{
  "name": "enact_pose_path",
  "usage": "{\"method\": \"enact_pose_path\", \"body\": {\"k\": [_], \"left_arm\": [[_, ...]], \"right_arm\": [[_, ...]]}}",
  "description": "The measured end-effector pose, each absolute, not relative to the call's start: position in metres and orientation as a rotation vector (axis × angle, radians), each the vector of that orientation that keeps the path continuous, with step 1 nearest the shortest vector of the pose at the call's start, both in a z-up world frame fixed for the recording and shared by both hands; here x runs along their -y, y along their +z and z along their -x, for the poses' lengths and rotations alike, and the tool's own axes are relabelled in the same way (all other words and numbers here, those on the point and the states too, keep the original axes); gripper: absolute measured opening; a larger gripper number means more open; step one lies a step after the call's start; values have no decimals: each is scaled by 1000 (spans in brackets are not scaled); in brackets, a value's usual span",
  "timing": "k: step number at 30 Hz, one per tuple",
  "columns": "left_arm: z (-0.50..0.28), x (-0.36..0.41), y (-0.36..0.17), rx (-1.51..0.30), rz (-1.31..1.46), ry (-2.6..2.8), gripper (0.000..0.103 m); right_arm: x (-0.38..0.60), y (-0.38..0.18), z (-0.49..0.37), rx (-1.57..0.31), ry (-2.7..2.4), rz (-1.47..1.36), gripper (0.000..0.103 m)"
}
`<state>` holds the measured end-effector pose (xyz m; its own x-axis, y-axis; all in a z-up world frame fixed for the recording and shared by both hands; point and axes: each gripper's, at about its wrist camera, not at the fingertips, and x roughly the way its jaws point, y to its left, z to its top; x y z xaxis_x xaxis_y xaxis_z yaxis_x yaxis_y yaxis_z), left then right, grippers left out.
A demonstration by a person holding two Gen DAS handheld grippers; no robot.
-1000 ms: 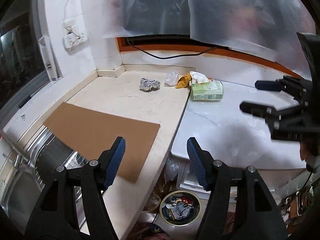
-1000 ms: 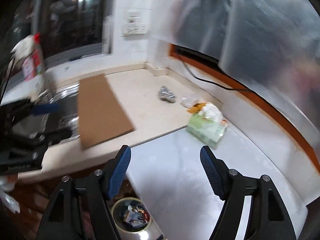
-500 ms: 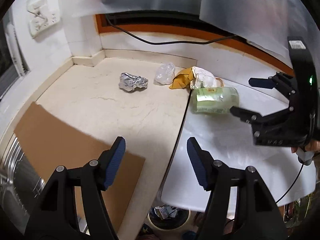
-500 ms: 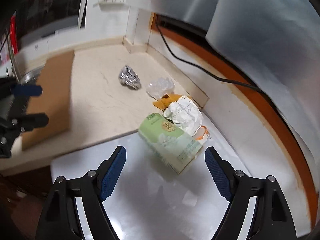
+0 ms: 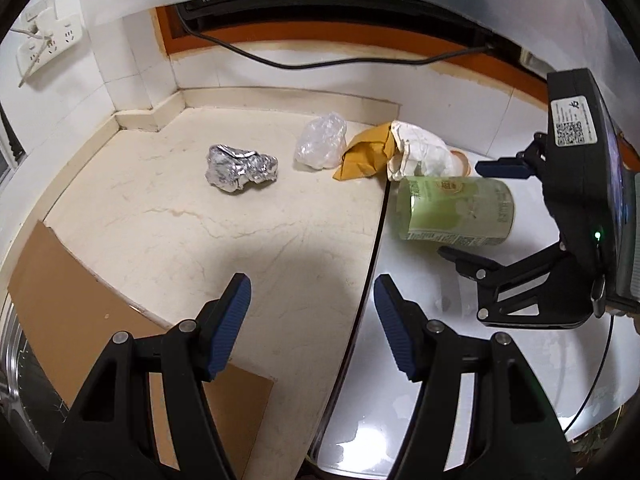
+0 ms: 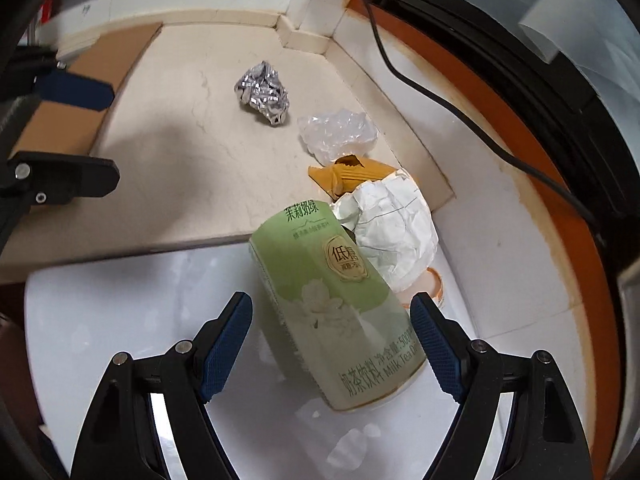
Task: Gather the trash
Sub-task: 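Grasp the green milk-tea can with the right tool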
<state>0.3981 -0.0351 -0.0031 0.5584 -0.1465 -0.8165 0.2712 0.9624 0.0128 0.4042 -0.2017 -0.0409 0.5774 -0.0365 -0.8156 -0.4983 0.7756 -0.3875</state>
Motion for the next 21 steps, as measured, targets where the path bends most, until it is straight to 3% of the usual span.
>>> {"method": "enact_pose_path", "body": {"k": [4, 8, 21], "left_arm": [[-399, 39, -12, -961, -151, -256, 61], [-399, 43, -16, -966, -157, -265, 61], [-397, 59, -5, -948, -107, -360, 61]], "right_arm": [[196, -52, -403, -901, 275, 751, 81], [198, -57, -400, -870, 224, 801, 72], [281, -11, -344, -830, 235, 297, 70]]}}
